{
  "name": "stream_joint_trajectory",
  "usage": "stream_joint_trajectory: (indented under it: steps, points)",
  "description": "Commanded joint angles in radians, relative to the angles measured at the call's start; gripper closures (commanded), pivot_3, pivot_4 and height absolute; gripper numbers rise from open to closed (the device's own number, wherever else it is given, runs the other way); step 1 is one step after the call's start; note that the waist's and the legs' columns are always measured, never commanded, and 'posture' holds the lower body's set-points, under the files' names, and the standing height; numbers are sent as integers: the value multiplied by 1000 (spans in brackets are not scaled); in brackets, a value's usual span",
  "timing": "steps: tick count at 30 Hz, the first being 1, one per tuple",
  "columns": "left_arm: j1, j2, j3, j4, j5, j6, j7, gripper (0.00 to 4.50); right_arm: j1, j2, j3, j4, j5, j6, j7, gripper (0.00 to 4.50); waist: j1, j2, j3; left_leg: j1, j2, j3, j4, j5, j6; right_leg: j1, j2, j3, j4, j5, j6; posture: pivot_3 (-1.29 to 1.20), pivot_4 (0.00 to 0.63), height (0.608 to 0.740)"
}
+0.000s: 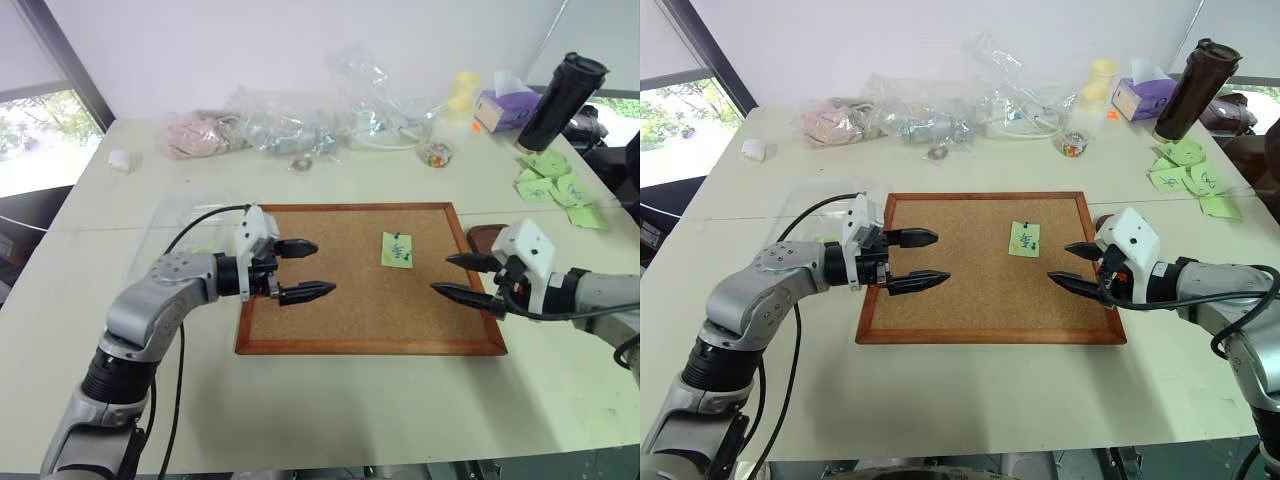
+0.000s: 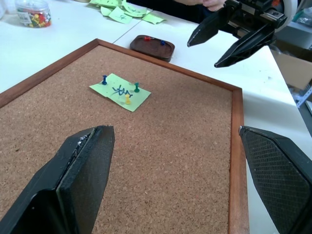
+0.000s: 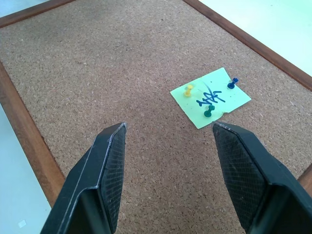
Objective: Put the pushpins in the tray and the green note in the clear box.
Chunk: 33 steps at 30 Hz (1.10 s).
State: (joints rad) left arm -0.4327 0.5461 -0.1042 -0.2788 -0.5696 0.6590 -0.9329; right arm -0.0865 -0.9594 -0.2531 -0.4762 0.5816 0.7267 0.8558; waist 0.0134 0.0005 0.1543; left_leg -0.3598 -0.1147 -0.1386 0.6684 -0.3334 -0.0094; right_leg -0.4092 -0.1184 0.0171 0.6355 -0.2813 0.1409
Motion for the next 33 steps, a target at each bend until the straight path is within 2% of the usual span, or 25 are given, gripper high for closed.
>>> stream_joint_trajectory:
  steps: [1, 8, 9, 11, 14, 16, 17, 18, 25, 29, 33]
  points:
    - [-6, -3, -6, -11, 17, -29, 1, 27, -26, 6, -4, -15, -5, -22, -7, 1646, 0, 0, 0, 0, 0, 0, 0, 0, 0, 0, 0, 0, 0, 0, 0, 0, 150, 740]
    - [-13, -30, -86, 55, 147, -152, 8, 27, -51, 16, 20, -6, -13, -28, -12, 1646, 0, 0, 0, 0, 0, 0, 0, 0, 0, 0, 0, 0, 0, 0, 0, 0, 150, 740]
    - [-12, -41, -95, 81, 167, -179, 11, 265, -55, 17, 25, -5, -15, -28, -14, 1646, 0, 0, 0, 0, 0, 0, 0, 0, 0, 0, 0, 0, 0, 0, 0, 0, 150, 740]
    - [-5, -55, -100, 117, 186, -216, 6, 834, -64, 19, 33, -4, -16, -28, -16, 1646, 0, 0, 0, 0, 0, 0, 0, 0, 0, 0, 0, 0, 0, 0, 0, 0, 150, 740]
    - [9, -65, -113, 158, 221, -285, -5, 2280, -84, 23, 46, -1, -17, -27, -17, 1646, 0, 0, 0, 0, 0, 0, 0, 0, 0, 0, 0, 0, 0, 0, 0, 0, 150, 740]
    - [22, -73, -130, 176, 241, -318, -13, 3401, -108, 31, 69, 18, -31, -37, -19, 1646, 0, 0, 0, 0, 0, 0, 0, 0, 0, 0, 0, 0, 0, 0, 0, 0, 150, 740]
    - [29, -82, -136, 187, 248, -327, -13, 3797, -125, 35, 86, 35, -44, -46, -19, 1646, -1, 0, 0, 0, 0, 0, 0, 0, 0, 0, 0, 0, 0, 0, 0, 0, 150, 740]
    - [36, -89, -143, 200, 258, -339, -13, 4413, -141, 39, 103, 52, -56, -53, -17, 1646, -1, 0, 0, 0, 0, 0, 0, 0, 0, 0, 0, 0, 0, 0, 0, 0, 150, 740]
    - [48, -118, -178, 275, 341, -390, 4, 4475, -283, 89, 196, 225, -159, -105, -44, 1646, 0, 0, 0, 1, 0, 1, 0, 0, 0, 0, 0, 0, 0, 0, 0, 0, 150, 740]
    - [48, -156, -178, 377, 396, -459, 55, 4475, -437, 165, 287, 407, -242, -85, -85, 1646, -2, 0, 0, 1, 0, 1, 0, 0, 0, 0, 0, 0, 1, 0, 0, 0, 150, 740]
    - [61, -176, -168, 408, 401, -474, 77, 4475, -516, 223, 332, 514, -284, -77, -89, 1646, 2, 1, -1, 1, -1, 0, 1, 0, -1, 1, 0, -1, 1, 0, 0, 0, 150, 740]
